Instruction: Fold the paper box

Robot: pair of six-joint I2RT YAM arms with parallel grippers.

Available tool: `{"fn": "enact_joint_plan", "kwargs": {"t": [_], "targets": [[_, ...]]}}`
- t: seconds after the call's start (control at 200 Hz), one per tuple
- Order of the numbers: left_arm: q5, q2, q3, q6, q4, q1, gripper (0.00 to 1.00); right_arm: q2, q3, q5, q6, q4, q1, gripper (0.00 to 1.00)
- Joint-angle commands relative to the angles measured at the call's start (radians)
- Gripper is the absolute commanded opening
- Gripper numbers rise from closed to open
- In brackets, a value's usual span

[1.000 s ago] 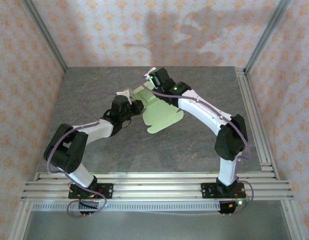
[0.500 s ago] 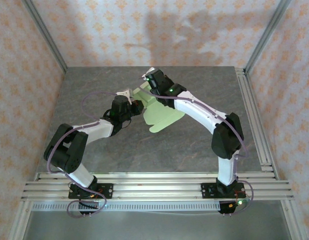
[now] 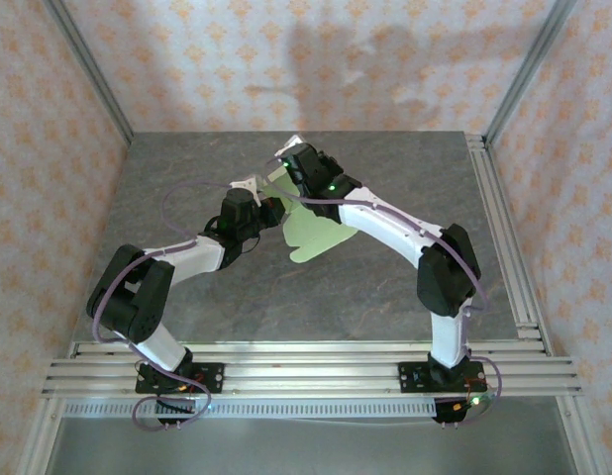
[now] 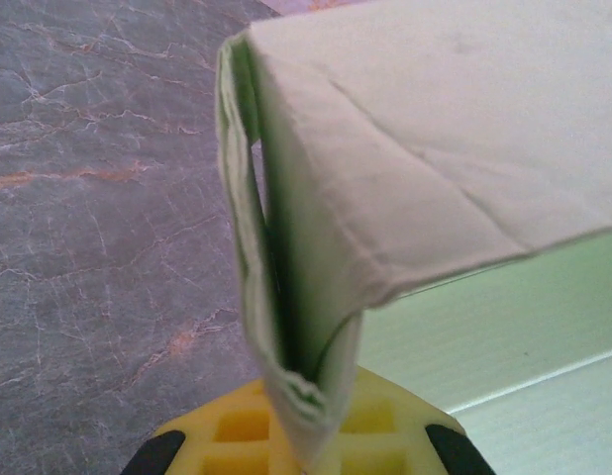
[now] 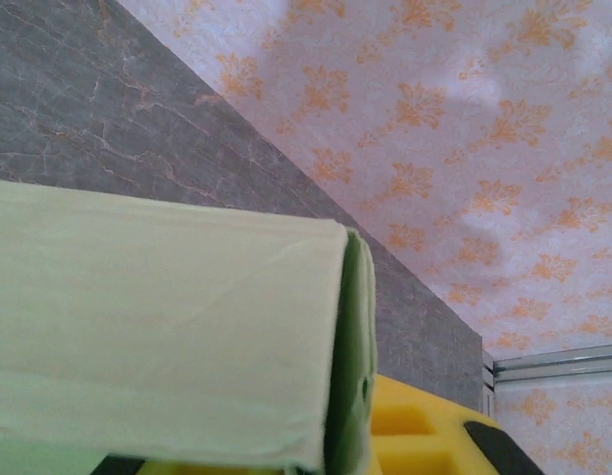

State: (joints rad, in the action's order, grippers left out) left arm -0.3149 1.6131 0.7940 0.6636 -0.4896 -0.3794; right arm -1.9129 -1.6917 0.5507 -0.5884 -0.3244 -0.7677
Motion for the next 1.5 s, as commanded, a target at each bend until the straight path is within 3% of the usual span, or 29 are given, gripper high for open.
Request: {"fn": "enact_joint_plan", "kwargs": {"t": [0.0,0.125,0.37,0.435,0.475,0.506,0.556,0.801,0.891,1.086,1.301,1.497], "targets": [[-0.031,-0.033,0.023,-0.014,-0.05,-0.008,0.0,-0.025,0.018,0.024,-0.017,0.027,-0.004,0.14],[-0.029,-0.038,0.022,-0.013,-0.048,-0.009,0.0,-0.025,0.024,0.031,-0.022,0.031,-0.004,0.0],[-0.023,-0.042,0.028,-0.006,-0.035,-0.008,0.0,-0.012,0.086,0.057,-0.074,0.112,-0.005,0.0],[-0.022,-0.038,0.033,-0.004,-0.032,-0.009,0.0,-0.008,0.09,0.053,-0.058,0.112,-0.005,0.21],[-0.019,-0.038,0.033,-0.001,-0.03,-0.007,0.0,-0.003,0.094,0.049,-0.053,0.113,-0.005,0.25],[-0.017,-0.037,0.034,0.001,-0.031,-0.009,0.0,0.0,0.098,0.049,-0.051,0.117,-0.005,0.21],[-0.013,-0.036,0.033,0.004,-0.032,-0.009,0.0,0.004,0.103,0.054,-0.055,0.125,-0.005,0.0],[0.007,-0.032,0.053,0.021,0.003,-0.009,0.0,0.01,0.128,0.075,-0.056,0.174,-0.012,0.0],[0.016,-0.035,0.054,0.021,0.012,-0.009,0.0,0.03,0.122,0.04,-0.007,0.156,-0.012,0.29],[0.066,-0.046,0.073,0.028,0.096,-0.008,0.0,0.113,0.12,-0.134,0.121,0.08,0.009,0.67],[0.089,-0.053,0.091,0.043,0.152,-0.009,0.0,0.217,0.162,-0.395,0.209,0.026,0.066,0.85],[0.089,-0.064,0.09,0.024,0.163,-0.009,0.0,0.338,0.236,-0.72,0.263,0.035,0.154,0.89]]}}
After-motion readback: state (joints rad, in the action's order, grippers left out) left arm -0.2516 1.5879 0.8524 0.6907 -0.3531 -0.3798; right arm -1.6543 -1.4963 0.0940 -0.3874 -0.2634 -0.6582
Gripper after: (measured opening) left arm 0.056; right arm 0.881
